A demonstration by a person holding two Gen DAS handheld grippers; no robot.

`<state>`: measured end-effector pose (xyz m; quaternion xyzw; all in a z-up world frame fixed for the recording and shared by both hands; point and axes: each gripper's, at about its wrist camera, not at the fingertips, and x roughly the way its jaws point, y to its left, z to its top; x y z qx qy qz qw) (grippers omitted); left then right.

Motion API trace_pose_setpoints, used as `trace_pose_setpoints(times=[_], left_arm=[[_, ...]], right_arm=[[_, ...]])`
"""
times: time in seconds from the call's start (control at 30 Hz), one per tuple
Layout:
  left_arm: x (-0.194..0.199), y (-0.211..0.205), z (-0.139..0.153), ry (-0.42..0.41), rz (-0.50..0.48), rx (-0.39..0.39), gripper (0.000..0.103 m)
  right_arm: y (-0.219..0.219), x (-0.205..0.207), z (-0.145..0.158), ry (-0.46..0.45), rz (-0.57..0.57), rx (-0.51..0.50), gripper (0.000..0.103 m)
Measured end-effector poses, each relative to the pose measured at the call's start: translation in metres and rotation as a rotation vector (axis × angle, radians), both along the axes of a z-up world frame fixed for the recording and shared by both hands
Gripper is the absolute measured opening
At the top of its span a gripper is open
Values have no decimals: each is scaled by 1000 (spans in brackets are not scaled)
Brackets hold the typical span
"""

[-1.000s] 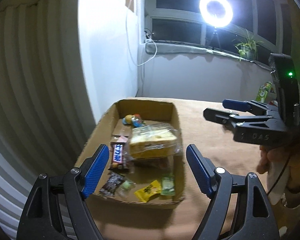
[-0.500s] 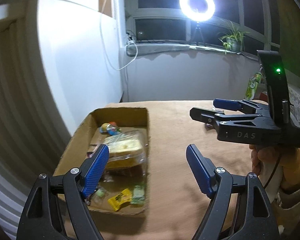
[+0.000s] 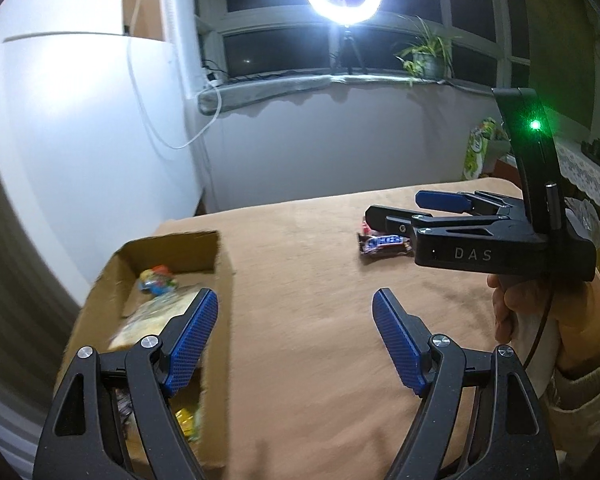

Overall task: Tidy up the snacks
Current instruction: 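Move both tools back toward the Snickers bar and clear candy bag, then grasp the clear candy bag with the right tool while the left tool grasps the Snickers bar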

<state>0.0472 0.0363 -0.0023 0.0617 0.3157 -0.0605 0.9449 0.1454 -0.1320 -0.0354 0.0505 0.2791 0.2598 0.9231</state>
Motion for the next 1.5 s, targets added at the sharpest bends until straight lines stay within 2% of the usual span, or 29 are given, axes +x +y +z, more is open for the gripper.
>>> trace_pose_setpoints(times=[0.3, 0.53, 0.73, 0.9, 1.0, 1.17, 1.2, 1.33, 1.5], left_arm=[[41, -41, -22, 58, -91, -17, 80], [78, -57, -45, 129, -141, -93, 80], [113, -60, -64, 176, -140, -115, 80], [133, -67, -78, 201, -178, -114, 80], [140, -78, -82, 210, -203, -95, 80], [142, -98, -85, 205, -248, -33, 80], [143, -101, -86, 206, -249, -21, 80], [148, -111, -89, 210, -258, 34, 80], [151, -117, -93, 208, -262, 77, 80]], right_arm=[[-46, 34, -14, 40, -78, -61, 86], [-65, 59, -29, 94, -98, -126, 86], [-56, 87, -41, 141, -39, -167, 86], [-32, 114, -56, 198, 93, -233, 86], [-25, 124, -62, 205, 121, -267, 86], [-21, 129, -70, 218, 175, -265, 85], [-22, 129, -72, 223, 178, -263, 78], [-23, 132, -74, 226, 171, -263, 66], [-26, 130, -76, 217, 172, -247, 64]])
